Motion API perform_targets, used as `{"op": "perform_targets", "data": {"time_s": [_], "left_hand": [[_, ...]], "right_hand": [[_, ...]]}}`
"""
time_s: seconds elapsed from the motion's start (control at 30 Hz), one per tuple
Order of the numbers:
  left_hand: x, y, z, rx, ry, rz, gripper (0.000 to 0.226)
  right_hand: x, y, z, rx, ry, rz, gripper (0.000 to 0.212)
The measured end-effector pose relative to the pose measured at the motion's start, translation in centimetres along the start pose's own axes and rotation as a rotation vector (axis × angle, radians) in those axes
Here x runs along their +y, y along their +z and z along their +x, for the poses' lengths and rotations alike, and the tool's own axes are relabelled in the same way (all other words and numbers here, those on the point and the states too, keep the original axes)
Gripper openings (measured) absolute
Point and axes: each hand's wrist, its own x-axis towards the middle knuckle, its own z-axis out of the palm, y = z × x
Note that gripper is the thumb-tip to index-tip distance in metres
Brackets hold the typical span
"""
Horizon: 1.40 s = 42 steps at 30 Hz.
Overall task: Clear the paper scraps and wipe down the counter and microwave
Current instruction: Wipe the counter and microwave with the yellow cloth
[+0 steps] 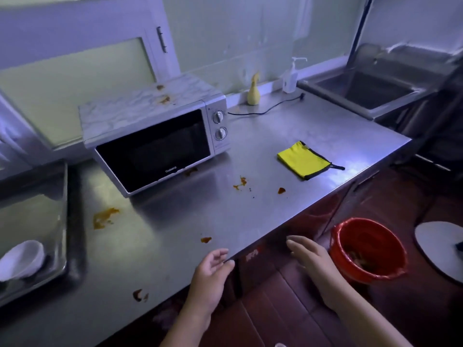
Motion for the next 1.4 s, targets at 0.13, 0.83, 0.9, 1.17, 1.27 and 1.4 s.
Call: {"op": "perform_targets", "data": {"time_s": [0.13, 0.83, 0.9, 1.17, 1.27, 1.4], "left_hand": [[2.0, 4.2, 2.4, -0.062, 0.012, 0.113, 0.020], [17.2, 34.4, 44.5, -0.101, -0.058, 1.128, 0.101], [16.0, 35.2, 46.1, -0.134, -0.092, 1.199, 0.103], [17.6, 35.7, 47.7, -0.200, -0.056, 1.077, 0.035], [20.8, 36.8, 45.4, -0.244, -0.064, 0.999, 0.040], [24.5, 37.5, 38.1, -0.132, 0.131, 0.835, 0.034]], "right_hand": [[-0.6, -5.4, 2.4, 0.017, -0.017, 0.025, 0.022], [-6.6, -26.8, 25.6, 0.326, -0.011, -0.032, 0.011], [-7.3, -28.4, 27.7, 0.310, 0.020, -0.044, 0.011], [-8.5, -30.6, 33.4, 0.321, 0.118, -0.092, 0.012], [-10.2, -29.2, 35.0, 0.201, 0.114, -0.040, 0.011], [-11.7, -26.7, 36.5, -0.042, 0.197, 0.097, 0.013]]}}
